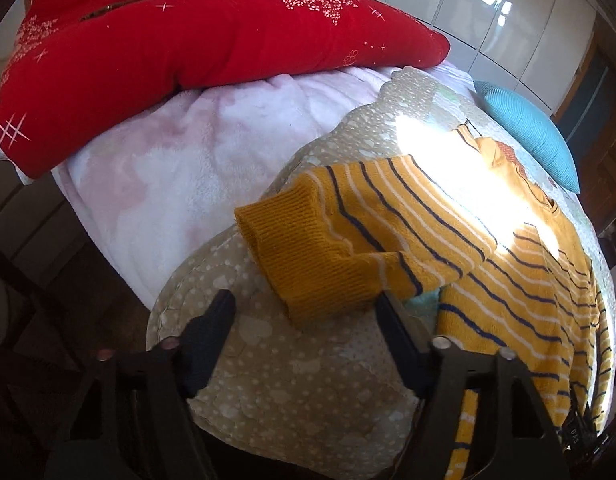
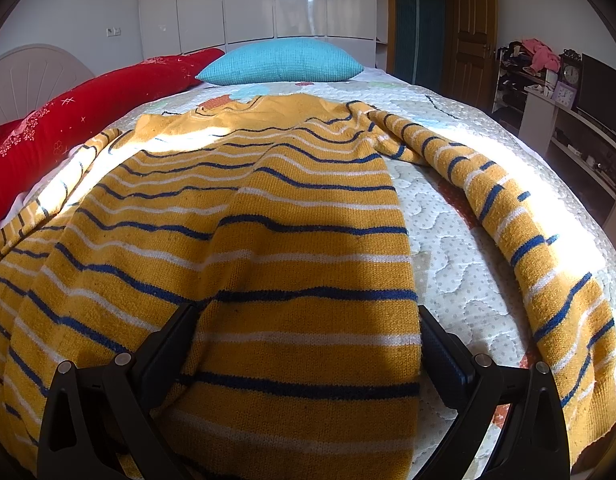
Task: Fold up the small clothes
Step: 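Grasp the sweater sleeve cuff with the left tool and straighten it outward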
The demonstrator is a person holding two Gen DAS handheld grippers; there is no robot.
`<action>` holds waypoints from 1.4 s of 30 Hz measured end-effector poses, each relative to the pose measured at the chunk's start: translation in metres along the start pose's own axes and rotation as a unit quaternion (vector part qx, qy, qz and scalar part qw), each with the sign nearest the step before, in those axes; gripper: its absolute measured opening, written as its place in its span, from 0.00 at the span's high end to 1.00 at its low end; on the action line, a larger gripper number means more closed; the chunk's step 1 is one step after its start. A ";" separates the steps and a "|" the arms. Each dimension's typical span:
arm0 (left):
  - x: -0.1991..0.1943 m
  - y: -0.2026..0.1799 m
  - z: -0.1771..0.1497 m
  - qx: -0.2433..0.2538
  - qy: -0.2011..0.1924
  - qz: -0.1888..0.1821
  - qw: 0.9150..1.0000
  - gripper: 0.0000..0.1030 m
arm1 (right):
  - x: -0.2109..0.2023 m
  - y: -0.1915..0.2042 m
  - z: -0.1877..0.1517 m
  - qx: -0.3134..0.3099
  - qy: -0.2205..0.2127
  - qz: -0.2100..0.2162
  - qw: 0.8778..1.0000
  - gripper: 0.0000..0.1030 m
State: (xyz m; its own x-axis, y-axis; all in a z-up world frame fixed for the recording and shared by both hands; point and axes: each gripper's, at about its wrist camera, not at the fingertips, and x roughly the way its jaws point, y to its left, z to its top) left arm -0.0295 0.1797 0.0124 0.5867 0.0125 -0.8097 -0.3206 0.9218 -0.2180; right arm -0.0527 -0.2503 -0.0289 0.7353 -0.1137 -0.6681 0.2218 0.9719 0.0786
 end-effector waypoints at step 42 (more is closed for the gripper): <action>-0.079 0.002 0.020 -0.031 -0.073 0.010 0.997 0.28 | 0.001 -0.003 0.010 -0.011 0.027 0.008 1.000 0.00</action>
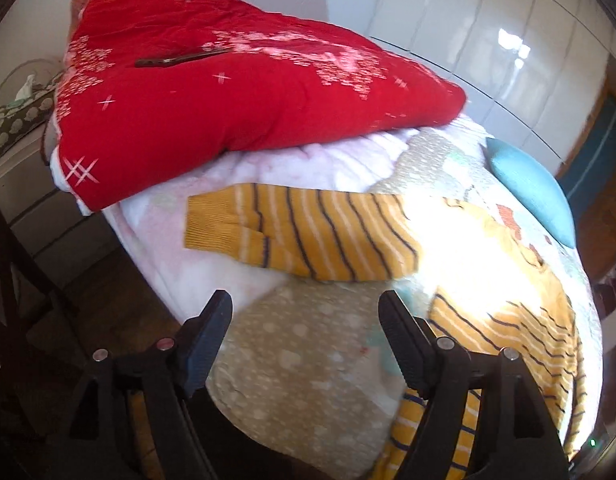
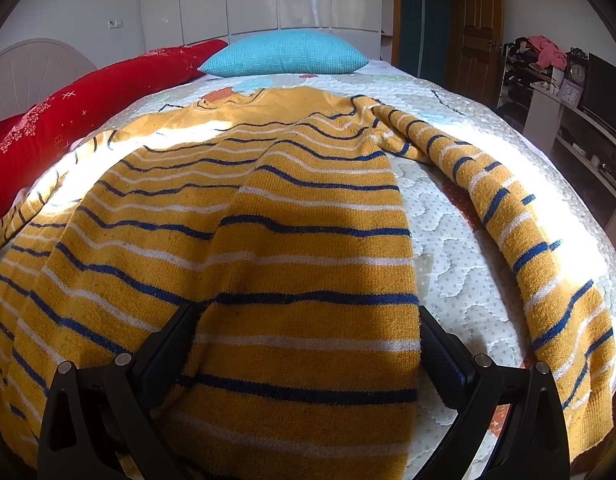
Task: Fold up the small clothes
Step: 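Grasp the sweater sleeve cuff with the left tool and straighten it outward, then reach the right tool to the other sleeve cuff and grasp it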
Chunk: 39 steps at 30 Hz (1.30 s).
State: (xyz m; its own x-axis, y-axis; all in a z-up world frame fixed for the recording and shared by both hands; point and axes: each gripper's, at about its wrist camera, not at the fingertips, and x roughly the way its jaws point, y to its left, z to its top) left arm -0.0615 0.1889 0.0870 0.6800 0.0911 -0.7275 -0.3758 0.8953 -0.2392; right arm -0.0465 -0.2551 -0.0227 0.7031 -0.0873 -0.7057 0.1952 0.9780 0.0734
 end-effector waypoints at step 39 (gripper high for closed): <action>0.028 -0.086 -0.063 0.114 0.077 -0.064 0.988 0.22 | -0.057 -0.314 0.101 0.146 0.001 -0.281 0.948 0.90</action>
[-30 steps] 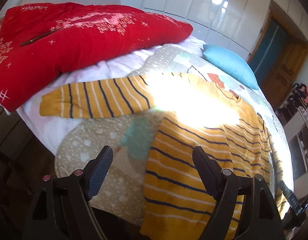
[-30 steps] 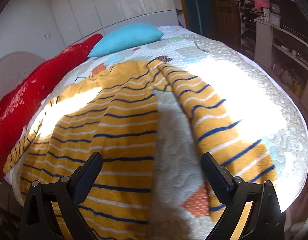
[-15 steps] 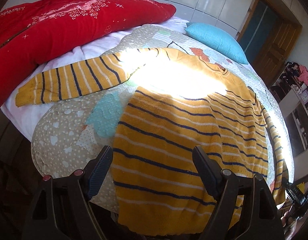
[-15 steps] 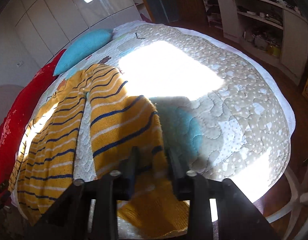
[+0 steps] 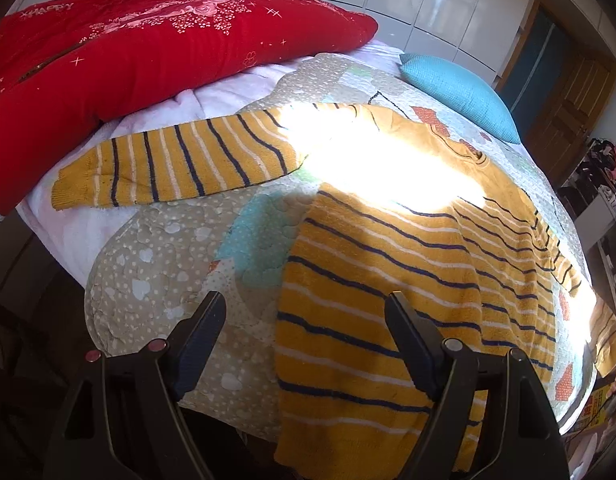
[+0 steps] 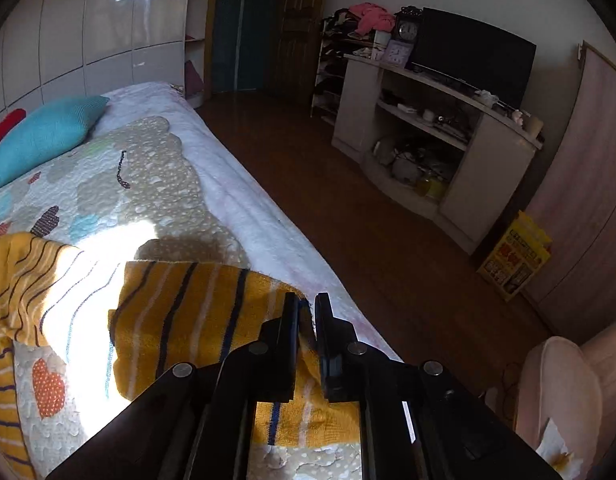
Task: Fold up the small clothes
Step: 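Reach the right tool to the other sleeve cuff and grasp it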
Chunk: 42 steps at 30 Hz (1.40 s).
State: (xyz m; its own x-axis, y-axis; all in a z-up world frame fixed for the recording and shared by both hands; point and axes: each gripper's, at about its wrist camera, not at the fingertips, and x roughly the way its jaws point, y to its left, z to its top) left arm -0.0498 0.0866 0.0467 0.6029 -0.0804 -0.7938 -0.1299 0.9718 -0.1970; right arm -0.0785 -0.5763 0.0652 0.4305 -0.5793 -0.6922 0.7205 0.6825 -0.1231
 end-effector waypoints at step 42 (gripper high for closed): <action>-0.033 -0.020 -0.001 0.048 -0.029 -0.030 0.998 0.26 | -0.029 0.010 -0.145 0.141 0.107 0.326 0.929 0.70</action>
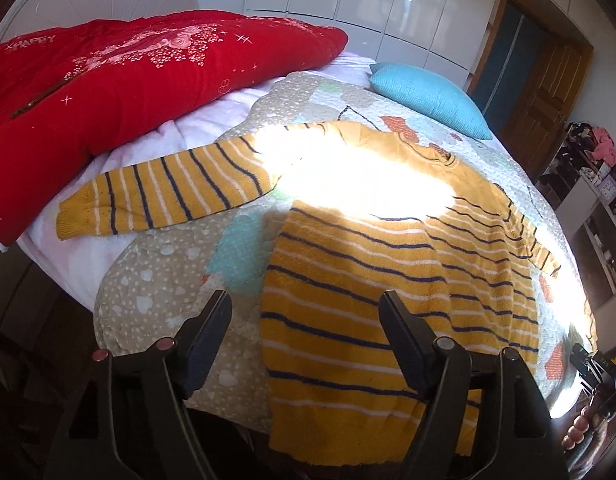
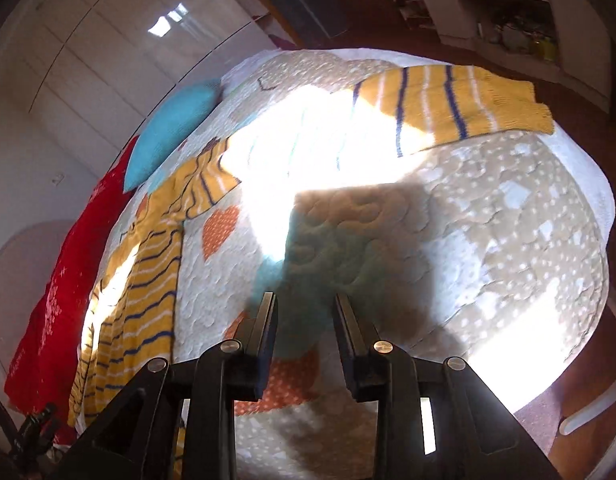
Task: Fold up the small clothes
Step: 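Reach the right tool to the other sleeve cuff and grasp it, then carry the held sleeve across the sweater body with the right tool and release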
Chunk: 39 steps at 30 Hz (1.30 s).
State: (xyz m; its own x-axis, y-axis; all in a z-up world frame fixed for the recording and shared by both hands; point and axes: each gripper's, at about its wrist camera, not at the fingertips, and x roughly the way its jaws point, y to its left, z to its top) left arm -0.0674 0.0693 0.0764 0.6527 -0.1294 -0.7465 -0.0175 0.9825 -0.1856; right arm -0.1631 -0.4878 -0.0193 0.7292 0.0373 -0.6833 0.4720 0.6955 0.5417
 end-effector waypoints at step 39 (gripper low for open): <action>0.001 0.064 -0.024 -0.069 -0.003 -0.035 0.997 0.26 | 0.097 0.336 0.082 -0.221 0.024 0.075 0.972 0.94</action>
State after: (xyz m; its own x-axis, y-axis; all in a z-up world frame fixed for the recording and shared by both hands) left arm -0.0862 0.1288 0.0481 0.6609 -0.1965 -0.7243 -0.0747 0.9431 -0.3240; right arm 0.1063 -0.3095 0.1365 0.7450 0.1885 -0.6399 0.0954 0.9192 0.3820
